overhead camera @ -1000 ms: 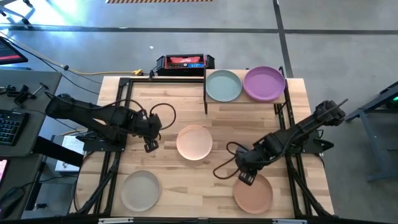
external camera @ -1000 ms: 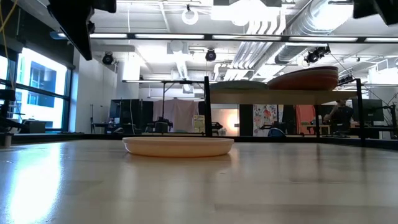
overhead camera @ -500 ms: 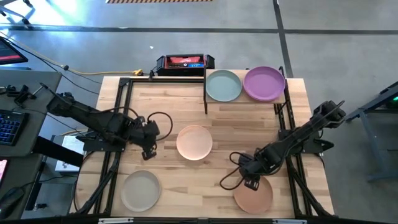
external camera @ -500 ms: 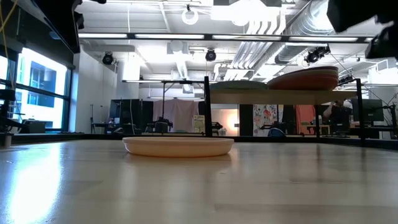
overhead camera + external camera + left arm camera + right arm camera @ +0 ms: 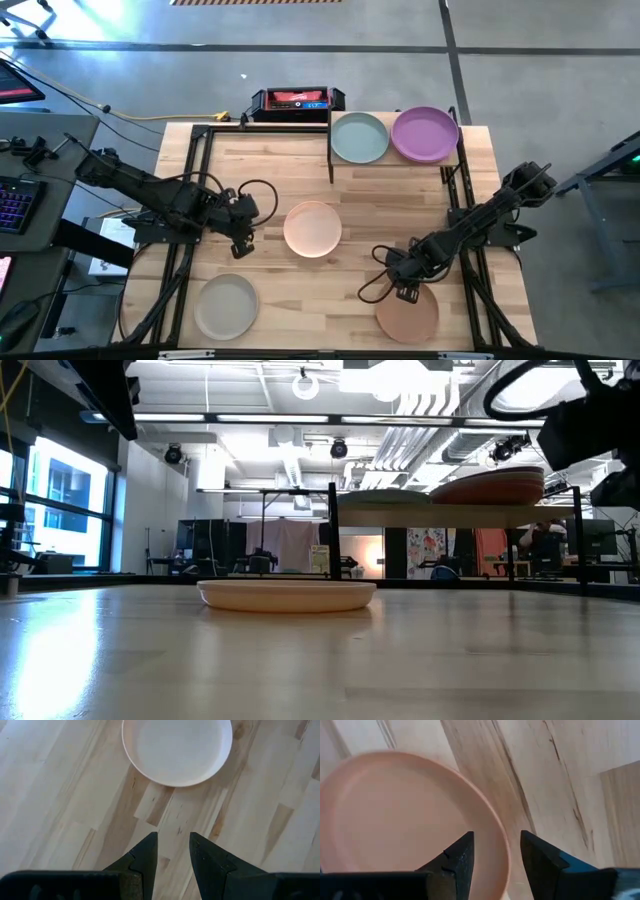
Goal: Place and stack plates onto a shelf
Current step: Stack the brown plate on top of the light blue plate on the shelf
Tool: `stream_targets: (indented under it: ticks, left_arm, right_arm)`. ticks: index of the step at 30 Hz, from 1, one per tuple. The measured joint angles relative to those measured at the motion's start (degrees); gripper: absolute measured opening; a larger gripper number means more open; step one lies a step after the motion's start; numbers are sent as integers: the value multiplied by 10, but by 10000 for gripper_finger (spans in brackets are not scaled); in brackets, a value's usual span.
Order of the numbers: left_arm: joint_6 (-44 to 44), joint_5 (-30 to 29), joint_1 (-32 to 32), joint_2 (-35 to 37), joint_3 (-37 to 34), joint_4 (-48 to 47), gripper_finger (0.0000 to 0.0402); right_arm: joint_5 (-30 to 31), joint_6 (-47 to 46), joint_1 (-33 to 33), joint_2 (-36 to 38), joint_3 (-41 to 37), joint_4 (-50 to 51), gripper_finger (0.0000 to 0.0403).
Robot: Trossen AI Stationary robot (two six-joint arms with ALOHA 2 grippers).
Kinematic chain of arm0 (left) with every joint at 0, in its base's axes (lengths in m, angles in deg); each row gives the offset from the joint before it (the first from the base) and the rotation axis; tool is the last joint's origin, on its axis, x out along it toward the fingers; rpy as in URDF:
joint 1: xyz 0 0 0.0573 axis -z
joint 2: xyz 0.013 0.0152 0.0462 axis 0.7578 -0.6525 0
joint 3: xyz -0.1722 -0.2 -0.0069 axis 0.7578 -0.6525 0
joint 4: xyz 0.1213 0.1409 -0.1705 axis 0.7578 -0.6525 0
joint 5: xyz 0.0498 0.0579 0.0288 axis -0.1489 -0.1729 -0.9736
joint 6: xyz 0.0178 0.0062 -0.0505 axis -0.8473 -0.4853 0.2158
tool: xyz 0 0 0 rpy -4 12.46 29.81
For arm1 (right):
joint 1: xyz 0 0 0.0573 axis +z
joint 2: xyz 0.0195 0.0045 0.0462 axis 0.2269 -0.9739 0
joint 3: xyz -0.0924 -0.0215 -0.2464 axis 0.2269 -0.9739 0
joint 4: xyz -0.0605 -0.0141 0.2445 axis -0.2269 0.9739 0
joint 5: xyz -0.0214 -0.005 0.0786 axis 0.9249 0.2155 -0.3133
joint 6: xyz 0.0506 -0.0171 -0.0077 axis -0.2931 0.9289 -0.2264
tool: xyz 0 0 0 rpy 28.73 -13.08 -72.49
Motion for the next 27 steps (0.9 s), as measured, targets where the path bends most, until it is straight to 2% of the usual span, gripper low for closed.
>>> stream_targets:
  ticks: [7,27]
  left_arm:
    - [-1,-13,0,0,0,0,102]
    - [-27,-15,-1,0,0,0,102]
  right_arm:
    - [9,26,0,-1,-14,-20,138]
    - [0,-29,-2,-57,-25,-40,130]
